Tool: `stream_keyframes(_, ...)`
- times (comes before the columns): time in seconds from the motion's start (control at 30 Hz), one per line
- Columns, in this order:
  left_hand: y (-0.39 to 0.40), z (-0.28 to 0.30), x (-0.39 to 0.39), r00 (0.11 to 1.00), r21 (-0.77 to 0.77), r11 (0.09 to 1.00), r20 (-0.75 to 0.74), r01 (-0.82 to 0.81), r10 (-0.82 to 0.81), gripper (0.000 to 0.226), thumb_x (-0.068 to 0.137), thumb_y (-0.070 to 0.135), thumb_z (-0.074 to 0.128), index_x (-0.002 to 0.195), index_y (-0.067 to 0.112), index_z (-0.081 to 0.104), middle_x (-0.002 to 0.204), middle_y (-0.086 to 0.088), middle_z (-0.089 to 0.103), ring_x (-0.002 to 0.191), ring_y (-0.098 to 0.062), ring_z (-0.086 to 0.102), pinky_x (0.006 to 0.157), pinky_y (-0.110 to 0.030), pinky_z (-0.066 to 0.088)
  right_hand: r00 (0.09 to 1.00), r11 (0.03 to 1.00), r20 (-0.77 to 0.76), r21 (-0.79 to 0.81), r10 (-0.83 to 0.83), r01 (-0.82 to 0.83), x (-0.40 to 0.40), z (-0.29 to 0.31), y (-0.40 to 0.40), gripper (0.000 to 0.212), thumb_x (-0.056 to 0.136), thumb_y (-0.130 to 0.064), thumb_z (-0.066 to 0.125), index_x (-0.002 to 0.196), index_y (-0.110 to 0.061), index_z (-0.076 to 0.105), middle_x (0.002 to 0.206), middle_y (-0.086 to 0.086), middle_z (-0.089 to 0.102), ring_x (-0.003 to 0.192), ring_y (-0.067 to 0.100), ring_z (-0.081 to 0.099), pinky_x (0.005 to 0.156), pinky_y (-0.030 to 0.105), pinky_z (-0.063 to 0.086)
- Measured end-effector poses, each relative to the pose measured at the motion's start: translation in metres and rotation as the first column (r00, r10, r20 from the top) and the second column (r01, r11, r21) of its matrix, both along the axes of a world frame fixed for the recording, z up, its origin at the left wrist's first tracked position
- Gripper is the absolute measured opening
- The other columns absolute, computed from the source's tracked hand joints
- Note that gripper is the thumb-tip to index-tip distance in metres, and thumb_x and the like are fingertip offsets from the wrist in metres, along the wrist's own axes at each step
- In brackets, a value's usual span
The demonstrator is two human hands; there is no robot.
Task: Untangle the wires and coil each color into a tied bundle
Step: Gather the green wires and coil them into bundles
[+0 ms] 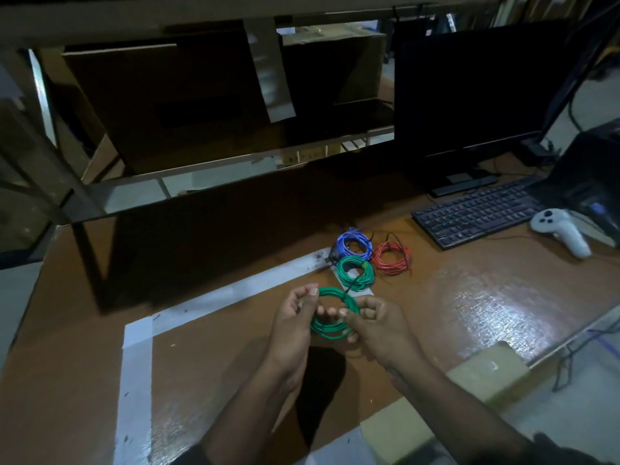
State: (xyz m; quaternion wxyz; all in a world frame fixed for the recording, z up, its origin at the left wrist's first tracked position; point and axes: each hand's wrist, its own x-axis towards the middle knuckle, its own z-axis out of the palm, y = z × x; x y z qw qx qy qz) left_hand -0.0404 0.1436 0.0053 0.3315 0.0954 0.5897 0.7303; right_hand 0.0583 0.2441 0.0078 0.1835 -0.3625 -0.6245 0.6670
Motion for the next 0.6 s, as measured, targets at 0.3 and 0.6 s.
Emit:
stream_keyframes(0.3, 0.016, -0.013, 0.0, 0.979, -0.009, 0.999, 0.201, 0.041, -0.038, 0.026, 0.109, 0.019, 0.045, 0.12, 0.009, 0.067, 0.107, -0.018, 0.063, 0.101, -0.033, 0.061, 0.11, -0.059, 0.046, 0.997, 0.995, 0.067, -0.084, -0.039, 0.045, 0.007, -0.016, 0.009, 0.014, 0.095, -0.022, 0.07, 0.103, -0.01, 0.068, 0.085, 0.005, 0.078, 0.073, 0.017, 0.074, 0.061, 0.027, 0.058)
stream_keyframes(0.6, 0.033, -0.012, 0.0, 0.96, -0.013, 0.97, 0.145, 0.242, -0.238, 0.014, 0.106, 0.019, 0.056, 0.119, 0.019, 0.061, 0.113, -0.002, 0.076, 0.091, -0.005, 0.075, 0.087, -0.029, 0.059, 0.943, 0.95, 0.135, -0.038, -0.303, 0.31, 0.004, -0.027, 0.049, 0.015, 0.094, -0.017, 0.073, 0.103, -0.006, 0.068, 0.088, 0.013, 0.078, 0.077, 0.03, 0.077, 0.081, 0.055, 0.062)
